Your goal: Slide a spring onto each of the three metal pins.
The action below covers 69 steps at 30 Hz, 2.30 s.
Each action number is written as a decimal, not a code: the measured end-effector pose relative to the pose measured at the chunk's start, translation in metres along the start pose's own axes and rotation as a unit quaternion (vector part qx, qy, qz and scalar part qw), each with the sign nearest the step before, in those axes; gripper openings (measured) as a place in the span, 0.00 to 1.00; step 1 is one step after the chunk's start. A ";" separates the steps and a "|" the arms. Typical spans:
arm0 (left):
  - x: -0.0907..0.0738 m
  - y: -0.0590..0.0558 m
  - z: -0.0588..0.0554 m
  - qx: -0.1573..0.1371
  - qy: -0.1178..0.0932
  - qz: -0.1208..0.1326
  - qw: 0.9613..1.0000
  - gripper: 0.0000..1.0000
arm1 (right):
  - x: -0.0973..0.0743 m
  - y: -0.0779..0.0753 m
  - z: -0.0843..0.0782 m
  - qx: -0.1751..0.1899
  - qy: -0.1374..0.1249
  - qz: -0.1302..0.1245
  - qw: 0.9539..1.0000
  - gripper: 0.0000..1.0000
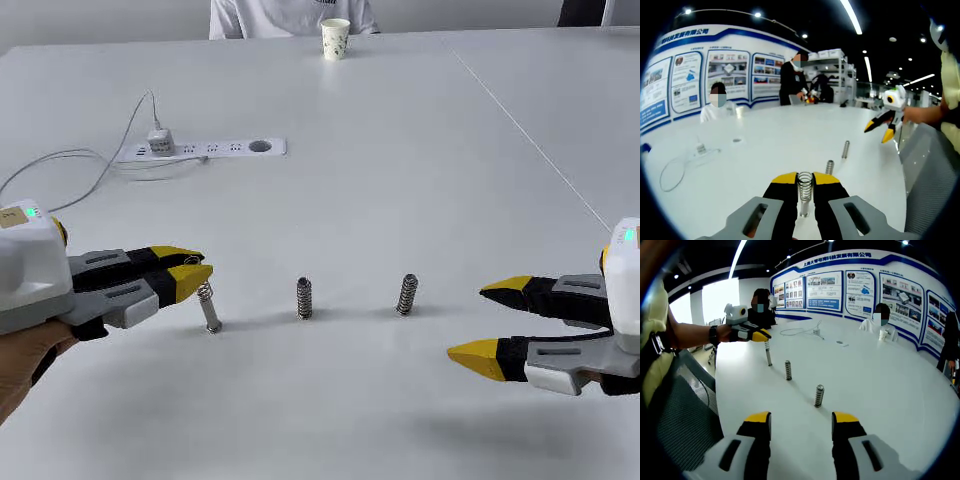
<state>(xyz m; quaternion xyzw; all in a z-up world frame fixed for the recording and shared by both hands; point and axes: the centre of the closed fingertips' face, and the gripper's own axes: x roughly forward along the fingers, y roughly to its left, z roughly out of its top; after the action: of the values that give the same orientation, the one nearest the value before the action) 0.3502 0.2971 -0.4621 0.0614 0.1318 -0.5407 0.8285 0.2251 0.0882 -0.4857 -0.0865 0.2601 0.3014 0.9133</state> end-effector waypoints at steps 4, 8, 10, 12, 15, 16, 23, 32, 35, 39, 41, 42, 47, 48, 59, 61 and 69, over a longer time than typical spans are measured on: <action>0.000 0.001 -0.002 0.001 0.004 0.001 1.000 0.10 | 0.000 0.000 0.000 0.000 0.000 0.001 1.000 0.50; 0.000 0.002 -0.004 0.000 0.006 0.002 1.000 0.10 | 0.000 0.000 0.000 0.000 0.000 0.001 1.000 0.50; 0.001 0.002 -0.006 -0.001 0.007 0.002 1.000 0.10 | 0.000 0.000 -0.001 0.001 0.001 0.001 1.000 0.50; 0.002 0.002 -0.007 -0.002 0.007 0.002 1.000 0.10 | 0.000 0.000 -0.001 0.001 0.001 0.001 1.000 0.50; 0.003 0.000 -0.010 -0.002 0.010 0.000 1.000 0.11 | 0.000 0.000 -0.001 0.003 0.000 0.000 1.000 0.50; 0.004 0.000 -0.011 -0.002 0.011 0.000 1.000 0.11 | 0.000 0.000 -0.002 0.003 0.000 0.000 1.000 0.50; 0.007 0.000 -0.018 -0.005 0.014 -0.001 1.000 0.11 | 0.000 0.001 -0.004 0.004 0.002 0.001 1.000 0.50; 0.009 -0.001 -0.028 -0.008 0.018 -0.002 1.000 0.11 | 0.001 0.000 -0.004 0.006 0.003 0.000 1.000 0.50; 0.010 -0.001 -0.031 -0.007 0.020 -0.001 1.000 0.11 | 0.001 0.001 -0.005 0.006 0.004 0.001 1.000 0.50; 0.012 0.000 -0.036 -0.005 0.025 0.000 1.000 0.11 | 0.001 0.001 -0.006 0.007 0.006 0.001 1.000 0.50; 0.013 0.000 -0.038 -0.004 0.026 0.000 1.000 0.11 | 0.002 0.001 -0.006 0.008 0.005 0.001 1.000 0.50; 0.013 -0.001 -0.040 -0.004 0.027 -0.001 1.000 0.11 | 0.002 0.001 -0.006 0.008 0.005 0.001 1.000 0.50; 0.014 -0.001 -0.045 -0.002 0.033 -0.001 0.999 0.11 | 0.003 0.000 -0.007 0.008 0.008 0.002 1.000 0.49; 0.014 -0.001 -0.045 -0.002 0.034 -0.001 0.999 0.11 | 0.003 0.000 -0.007 0.008 0.008 0.003 1.000 0.49; 0.016 -0.002 -0.051 0.001 0.038 -0.003 0.999 0.11 | 0.002 0.001 -0.006 0.007 0.011 0.003 1.000 0.49; 0.016 -0.002 -0.053 0.001 0.039 -0.004 0.999 0.11 | 0.002 0.001 -0.006 0.006 0.012 0.003 1.000 0.49; 0.015 -0.003 -0.055 0.002 0.038 -0.002 0.999 0.13 | 0.003 0.002 -0.007 0.005 0.013 0.004 1.000 0.49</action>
<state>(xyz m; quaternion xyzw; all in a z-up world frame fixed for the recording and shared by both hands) 0.3448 0.2960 -0.5187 0.0837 0.1624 -0.5401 0.8215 0.2231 0.0890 -0.4932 -0.0846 0.2743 0.3021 0.9090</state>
